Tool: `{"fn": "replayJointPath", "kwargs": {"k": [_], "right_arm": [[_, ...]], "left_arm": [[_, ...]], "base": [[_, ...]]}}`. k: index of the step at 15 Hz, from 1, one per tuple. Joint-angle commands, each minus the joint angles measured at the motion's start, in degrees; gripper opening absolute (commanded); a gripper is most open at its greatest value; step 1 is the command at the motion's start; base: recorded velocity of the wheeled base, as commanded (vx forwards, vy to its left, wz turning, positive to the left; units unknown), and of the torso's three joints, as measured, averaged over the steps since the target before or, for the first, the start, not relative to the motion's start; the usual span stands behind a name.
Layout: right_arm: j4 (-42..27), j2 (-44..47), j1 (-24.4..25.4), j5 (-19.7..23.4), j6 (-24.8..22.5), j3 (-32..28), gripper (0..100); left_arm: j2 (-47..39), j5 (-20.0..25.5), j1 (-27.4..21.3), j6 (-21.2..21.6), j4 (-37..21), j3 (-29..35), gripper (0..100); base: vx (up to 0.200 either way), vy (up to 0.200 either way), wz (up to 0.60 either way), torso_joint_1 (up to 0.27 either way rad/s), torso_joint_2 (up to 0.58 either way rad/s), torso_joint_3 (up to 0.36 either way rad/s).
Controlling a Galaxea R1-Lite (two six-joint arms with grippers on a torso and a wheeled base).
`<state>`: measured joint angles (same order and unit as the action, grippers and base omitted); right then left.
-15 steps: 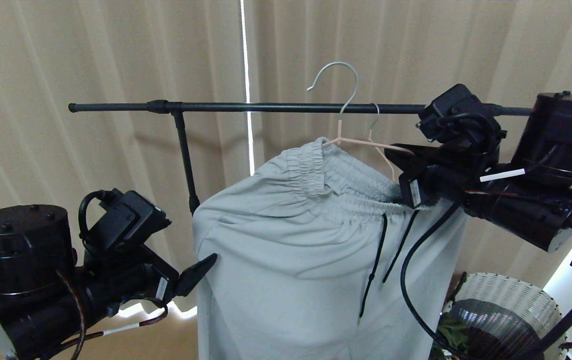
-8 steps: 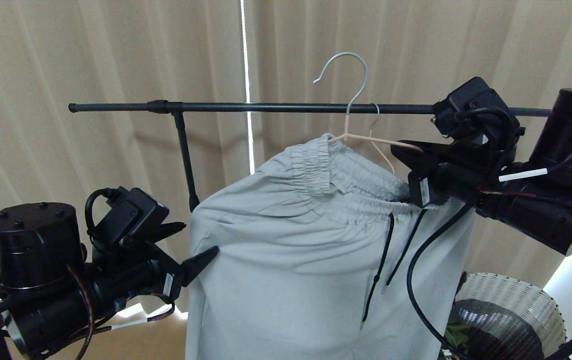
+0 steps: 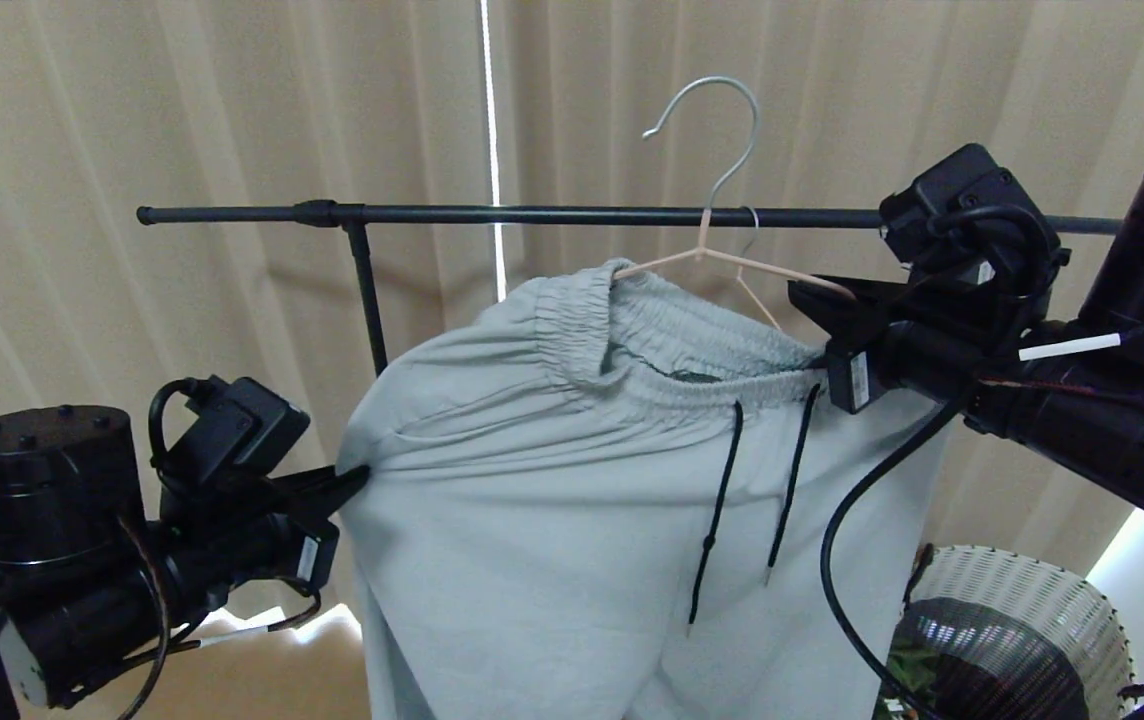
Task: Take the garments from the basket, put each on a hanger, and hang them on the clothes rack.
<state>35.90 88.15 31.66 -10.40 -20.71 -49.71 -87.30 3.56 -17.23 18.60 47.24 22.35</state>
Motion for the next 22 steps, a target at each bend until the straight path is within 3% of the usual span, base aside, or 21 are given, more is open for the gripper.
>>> {"fn": "replayJointPath", "kwargs": {"k": [1, 12, 13, 19, 22], "right_arm": [[0.0, -0.3, -0.1, -0.1, 0.0, 0.2, 0], [-0.1, -0.2, -0.9, -0.5, -0.1, 0.1, 0], [-0.1, -0.2, -0.9, -0.5, -0.1, 0.1, 0], [-0.2, -0.1, -0.9, -0.7, -0.1, 0.2, 0], [-0.5, -0.6, -1.0, -0.9, -0.1, 1.8, 0]], "left_arm": [[0.0, 0.0, 4.0, 0.5, 0.7, -0.8, 0], [0.3, -0.3, 6.3, 3.6, 2.5, -2.1, 0], [0.3, -0.3, 6.0, 3.8, 3.1, -2.2, 100], [0.8, 0.0, 4.5, 4.0, 5.3, -3.3, 100], [5.7, 0.2, 4.0, 3.6, 5.2, -4.6, 100]], "base": [[0.000, 0.000, 0.00, 0.000, 0.00, 0.000], [0.000, 0.000, 0.00, 0.000, 0.00, 0.000], [0.000, 0.000, 0.00, 0.000, 0.00, 0.000], [0.000, 0.000, 0.00, 0.000, 0.00, 0.000], [0.000, 0.000, 0.00, 0.000, 0.00, 0.000]]}}
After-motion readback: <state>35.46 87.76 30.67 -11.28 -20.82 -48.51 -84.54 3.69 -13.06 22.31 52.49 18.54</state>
